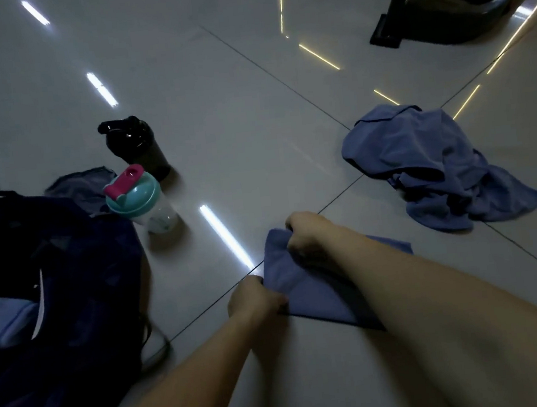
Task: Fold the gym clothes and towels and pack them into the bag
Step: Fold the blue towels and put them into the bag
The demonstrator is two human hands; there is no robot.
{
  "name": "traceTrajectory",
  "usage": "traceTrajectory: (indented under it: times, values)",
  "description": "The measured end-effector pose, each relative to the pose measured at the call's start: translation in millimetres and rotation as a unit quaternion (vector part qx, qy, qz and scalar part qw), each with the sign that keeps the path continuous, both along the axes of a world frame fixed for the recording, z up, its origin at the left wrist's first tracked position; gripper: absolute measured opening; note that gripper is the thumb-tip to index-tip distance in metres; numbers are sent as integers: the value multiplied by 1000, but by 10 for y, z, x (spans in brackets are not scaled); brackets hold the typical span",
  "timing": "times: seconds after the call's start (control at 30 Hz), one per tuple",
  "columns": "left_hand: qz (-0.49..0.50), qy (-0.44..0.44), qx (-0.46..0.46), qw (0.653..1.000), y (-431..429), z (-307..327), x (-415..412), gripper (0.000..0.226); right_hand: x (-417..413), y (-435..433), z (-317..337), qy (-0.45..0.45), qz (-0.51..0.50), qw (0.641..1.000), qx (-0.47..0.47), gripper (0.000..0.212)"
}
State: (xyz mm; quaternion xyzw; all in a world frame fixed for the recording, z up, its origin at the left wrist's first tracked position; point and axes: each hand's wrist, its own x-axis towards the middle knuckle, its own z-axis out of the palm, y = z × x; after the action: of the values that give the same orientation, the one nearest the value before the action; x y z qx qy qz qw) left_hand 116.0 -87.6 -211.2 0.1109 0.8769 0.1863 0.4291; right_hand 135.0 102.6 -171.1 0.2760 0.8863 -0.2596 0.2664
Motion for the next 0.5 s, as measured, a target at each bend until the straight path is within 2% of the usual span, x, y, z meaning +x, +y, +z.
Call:
traceTrajectory:
  times: [0.1, 0.2, 0.27, 0.37, 0.5]
  values:
    - [42, -36, 60, 997, 6, 121, -77, 44, -7, 134, 118, 28, -34, 995, -86, 15]
    - [134, -81, 132, 979, 78, 304, -230, 32, 26, 325, 327, 73, -55, 990, -111, 15]
    - [156, -79, 175, 969, 114, 455, -355, 33, 80, 447, 489, 113, -95, 979, -137, 15]
    - [155, -65, 248, 954, 180, 803, -496, 36, 200, 623, 753, 176, -151, 957, -177, 30]
    - [112, -20, 329, 937, 345, 1365, -585, 26, 408, 815, 1169, 275, -198, 918, -205, 25]
